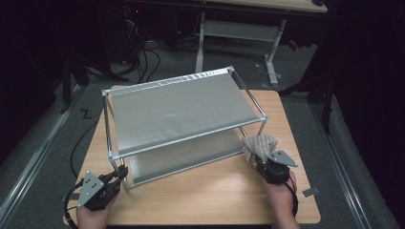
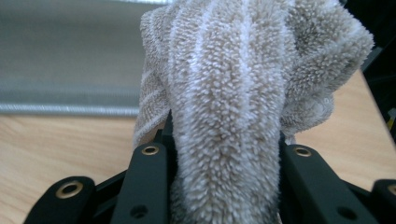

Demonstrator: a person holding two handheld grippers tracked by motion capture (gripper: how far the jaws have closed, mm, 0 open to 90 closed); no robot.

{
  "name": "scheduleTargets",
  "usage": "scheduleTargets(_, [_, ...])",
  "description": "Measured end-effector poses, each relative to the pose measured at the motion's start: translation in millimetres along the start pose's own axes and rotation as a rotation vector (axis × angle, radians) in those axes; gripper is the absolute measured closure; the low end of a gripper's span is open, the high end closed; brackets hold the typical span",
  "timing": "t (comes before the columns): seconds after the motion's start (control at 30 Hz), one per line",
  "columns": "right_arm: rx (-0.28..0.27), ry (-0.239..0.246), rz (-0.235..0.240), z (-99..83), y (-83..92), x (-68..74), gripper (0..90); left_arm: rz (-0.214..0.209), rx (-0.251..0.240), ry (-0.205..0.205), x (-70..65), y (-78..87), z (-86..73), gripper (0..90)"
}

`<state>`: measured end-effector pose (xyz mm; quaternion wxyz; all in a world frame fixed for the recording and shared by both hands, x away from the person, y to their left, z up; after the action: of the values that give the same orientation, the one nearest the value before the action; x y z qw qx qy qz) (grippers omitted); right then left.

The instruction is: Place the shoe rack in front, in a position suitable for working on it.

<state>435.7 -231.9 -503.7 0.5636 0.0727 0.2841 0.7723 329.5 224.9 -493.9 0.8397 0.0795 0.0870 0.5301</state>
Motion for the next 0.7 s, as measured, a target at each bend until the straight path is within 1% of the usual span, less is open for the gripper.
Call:
scheduleTargets(0.13, [-0.035,0.004,-0.006,17.8,11.2,-4.6,65.3,-0.004,-0.002,0.002,-0.1,-0.2,0.1,80.1])
scheduleTargets(0.3, [-0.1,0.008,-0.02,46.0,28.2,-10.7,65.2,-0.004,0.001,-0.001,-0.1,0.0,0.1,80.1])
scheduleTargets(0.33, [-0.1,0.008,-0.02,46.0,28.2,-10.7,65.2,-0.004,0.001,-0.001,-0.1,0.0,0.1,80.1])
scheduleTargets(0.37, [-0.117,0.003,-0.019,52.8,32.5,-12.1,65.2,-0.003,0.002,-0.001,-0.1,0.0,0.1,80.1])
scheduleTargets(0.4, [-0.121,0.0,-0.018,54.2,33.3,-12.3,65.2,-0.003,0.002,-0.001,-0.1,0.0,0.1,80.1])
scheduleTargets(0.5, [-0.119,-0.002,-0.017,53.0,32.4,-12.9,65.3,-0.004,0.002,-0.002,-0.2,0.0,0.1,80.1])
scheduleTargets(0.53, [-0.109,-0.003,-0.016,48.2,29.1,-13.1,65.2,-0.004,0.002,-0.002,-0.2,0.0,0.1,80.1])
scheduleTargets(0.57, [-0.087,-0.013,-0.011,39.2,23.6,-12.9,65.2,-0.004,0.002,-0.002,-0.2,0.0,0.1,80.1])
scheduleTargets(0.6, [-0.087,-0.013,-0.011,39.2,23.6,-12.9,65.2,-0.005,0.001,-0.002,-0.2,0.0,0.1,80.1])
scheduleTargets(0.63, [-0.053,-0.024,-0.001,25.8,15.3,-12.3,65.2,-0.006,0.001,-0.002,-0.2,0.0,0.1,80.1])
scheduleTargets(0.67, [-0.053,-0.024,-0.001,25.8,15.3,-12.3,65.2,-0.006,0.001,-0.002,-0.2,0.0,0.1,80.1])
scheduleTargets(0.7, [-0.011,-0.035,0.008,10.5,5.9,-11.7,65.2,-0.006,0.001,-0.003,-0.2,0.0,0.1,80.1])
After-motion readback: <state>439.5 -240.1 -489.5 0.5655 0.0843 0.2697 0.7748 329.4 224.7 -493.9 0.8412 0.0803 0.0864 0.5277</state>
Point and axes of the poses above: each handheld gripper's, and its own axes: y roughly backward along the jaws, z roughly out of its top, x roughly to its left, the point moved 9 cm from there along -y, roughly forward along the jaws, and after that the axes turned 5 degrees about y, right-handed, at the moved point
